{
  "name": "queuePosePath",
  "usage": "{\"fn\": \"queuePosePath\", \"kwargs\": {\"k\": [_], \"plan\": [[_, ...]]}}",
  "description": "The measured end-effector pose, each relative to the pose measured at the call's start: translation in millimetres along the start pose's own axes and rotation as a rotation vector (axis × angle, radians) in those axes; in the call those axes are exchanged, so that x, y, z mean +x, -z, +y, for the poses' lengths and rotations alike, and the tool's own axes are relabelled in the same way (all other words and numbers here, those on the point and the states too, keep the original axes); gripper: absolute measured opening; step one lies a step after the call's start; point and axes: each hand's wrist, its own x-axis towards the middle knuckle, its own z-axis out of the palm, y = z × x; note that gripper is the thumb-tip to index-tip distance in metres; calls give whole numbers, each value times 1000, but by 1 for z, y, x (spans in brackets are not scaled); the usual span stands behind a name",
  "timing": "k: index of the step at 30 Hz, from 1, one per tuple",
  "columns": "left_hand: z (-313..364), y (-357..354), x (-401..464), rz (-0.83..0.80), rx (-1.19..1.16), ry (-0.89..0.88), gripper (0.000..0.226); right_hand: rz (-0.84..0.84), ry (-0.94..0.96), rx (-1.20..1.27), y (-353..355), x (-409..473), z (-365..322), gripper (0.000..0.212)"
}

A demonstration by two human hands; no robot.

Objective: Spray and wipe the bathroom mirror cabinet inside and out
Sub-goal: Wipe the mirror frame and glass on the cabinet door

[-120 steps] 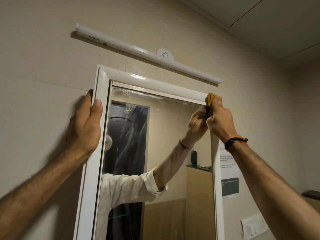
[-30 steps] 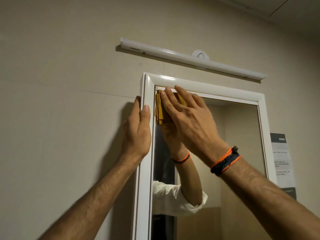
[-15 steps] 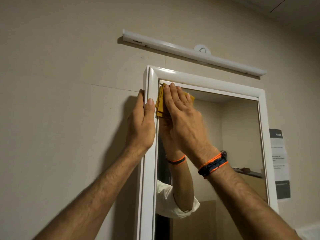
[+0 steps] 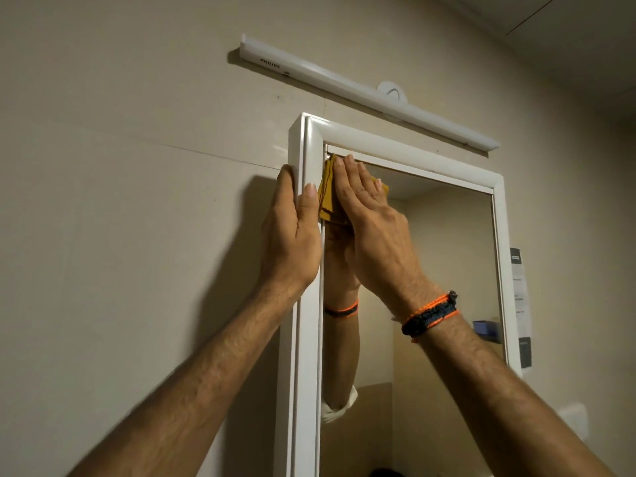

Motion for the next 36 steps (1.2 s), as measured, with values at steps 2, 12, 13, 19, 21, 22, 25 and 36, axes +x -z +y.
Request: {"fn": "queuePosePath", "kwargs": {"k": [2,12,13,19,21,22,25,36], "plan": [[-1,4,-7,-24,-22,7,50,-4,4,27,-2,-11,-4,61],[-7,7,-36,-22,-83,38,50,26,-53,231,-14,-45,-18,71],[-6,6,-36,-14,-92,46,50,53,-63,208,-18,-45,-21,70],[-10,7,-36,-10,-52,28,49,179,-34,165,-34,-44,-12,54],[-11,8,-36,-11,-59,31,50,197,-6,171,-34,-43,-6,53],[-11,7,-36,-12,-58,32,52,199,8,166,-34,-43,-2,53],[-11,8,-36,-15,-32,25,53,216,46,160,-34,-42,9,52],[-13,7,-37,0,-22,8,51,294,-358,270,-18,-62,164,51]]}}
